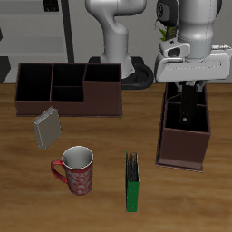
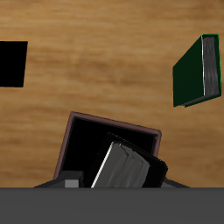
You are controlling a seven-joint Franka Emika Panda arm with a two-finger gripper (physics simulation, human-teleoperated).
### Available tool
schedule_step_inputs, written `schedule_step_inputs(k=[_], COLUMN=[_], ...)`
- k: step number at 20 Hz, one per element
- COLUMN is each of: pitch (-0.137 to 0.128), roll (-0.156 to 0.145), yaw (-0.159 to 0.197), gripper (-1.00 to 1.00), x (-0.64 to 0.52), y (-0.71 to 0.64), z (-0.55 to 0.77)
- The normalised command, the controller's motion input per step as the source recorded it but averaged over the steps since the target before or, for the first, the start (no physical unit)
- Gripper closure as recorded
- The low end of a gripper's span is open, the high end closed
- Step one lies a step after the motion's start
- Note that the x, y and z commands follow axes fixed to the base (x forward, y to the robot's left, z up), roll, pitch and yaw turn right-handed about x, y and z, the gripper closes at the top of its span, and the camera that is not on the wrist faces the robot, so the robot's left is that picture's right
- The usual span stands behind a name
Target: Place the black book into the left desk caddy's right compartment
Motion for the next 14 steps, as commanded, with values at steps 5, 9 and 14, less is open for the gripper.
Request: schedule_step_inputs(k=[5, 9, 14], pitch=[0.012, 0.026, 0.032], roll=[0.004, -0.001, -0.003], yaw=[0.010, -0.004, 0.001], gripper=[1.00, 1.00, 1.00], x=[0.06, 0.09, 0.08], y=[0.02, -0.01, -0.02], z=[-0.17, -0.23, -0.27])
